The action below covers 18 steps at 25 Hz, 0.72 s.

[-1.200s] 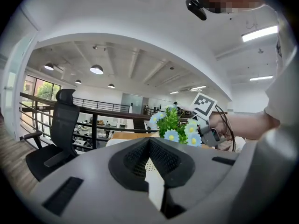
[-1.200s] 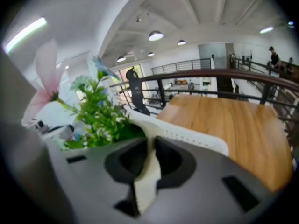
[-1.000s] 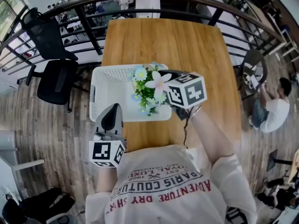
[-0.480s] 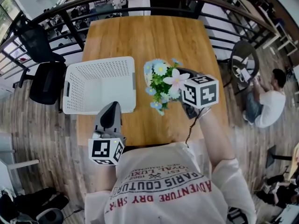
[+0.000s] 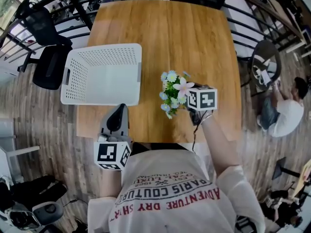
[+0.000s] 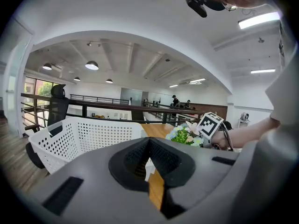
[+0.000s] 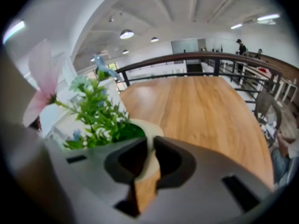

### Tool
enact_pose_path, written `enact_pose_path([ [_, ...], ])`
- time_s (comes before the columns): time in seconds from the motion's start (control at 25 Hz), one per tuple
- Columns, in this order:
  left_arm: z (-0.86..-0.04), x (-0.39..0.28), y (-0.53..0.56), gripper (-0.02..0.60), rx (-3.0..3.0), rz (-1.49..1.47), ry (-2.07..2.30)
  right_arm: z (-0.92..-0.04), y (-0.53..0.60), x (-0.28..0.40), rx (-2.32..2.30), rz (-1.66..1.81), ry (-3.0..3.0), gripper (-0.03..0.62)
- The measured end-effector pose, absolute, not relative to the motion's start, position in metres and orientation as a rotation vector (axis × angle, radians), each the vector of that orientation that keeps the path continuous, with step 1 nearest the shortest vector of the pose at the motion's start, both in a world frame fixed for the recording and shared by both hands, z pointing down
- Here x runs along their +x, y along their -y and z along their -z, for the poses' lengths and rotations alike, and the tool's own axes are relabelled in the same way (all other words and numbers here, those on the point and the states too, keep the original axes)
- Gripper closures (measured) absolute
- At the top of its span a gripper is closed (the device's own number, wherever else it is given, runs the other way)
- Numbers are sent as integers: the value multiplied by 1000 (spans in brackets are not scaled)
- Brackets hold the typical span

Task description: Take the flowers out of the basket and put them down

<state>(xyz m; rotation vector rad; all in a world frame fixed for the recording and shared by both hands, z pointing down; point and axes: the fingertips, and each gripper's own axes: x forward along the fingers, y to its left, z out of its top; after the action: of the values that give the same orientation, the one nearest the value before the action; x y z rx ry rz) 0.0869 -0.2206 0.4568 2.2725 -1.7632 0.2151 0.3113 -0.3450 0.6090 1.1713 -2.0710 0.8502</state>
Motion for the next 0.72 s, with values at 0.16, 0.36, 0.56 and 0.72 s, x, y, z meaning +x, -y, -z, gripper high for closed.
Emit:
enact_pose_path([
  [0.16, -467, 81, 222, 557, 2236, -252, 1782, -649, 341, 304, 1142, -915, 2004, 519],
  [0.36, -475, 62, 225, 557, 2208, -262, 1780, -668, 344, 290, 1168, -975, 1944, 519],
  [0.56, -478, 63, 231, 555, 2216, -271, 1772, -676, 352, 292, 1193, -1010, 1898, 516],
  [0.72, -471, 61, 235, 555, 2231, -276, 1765, -679, 355, 294, 1220, -1011, 1876, 511],
])
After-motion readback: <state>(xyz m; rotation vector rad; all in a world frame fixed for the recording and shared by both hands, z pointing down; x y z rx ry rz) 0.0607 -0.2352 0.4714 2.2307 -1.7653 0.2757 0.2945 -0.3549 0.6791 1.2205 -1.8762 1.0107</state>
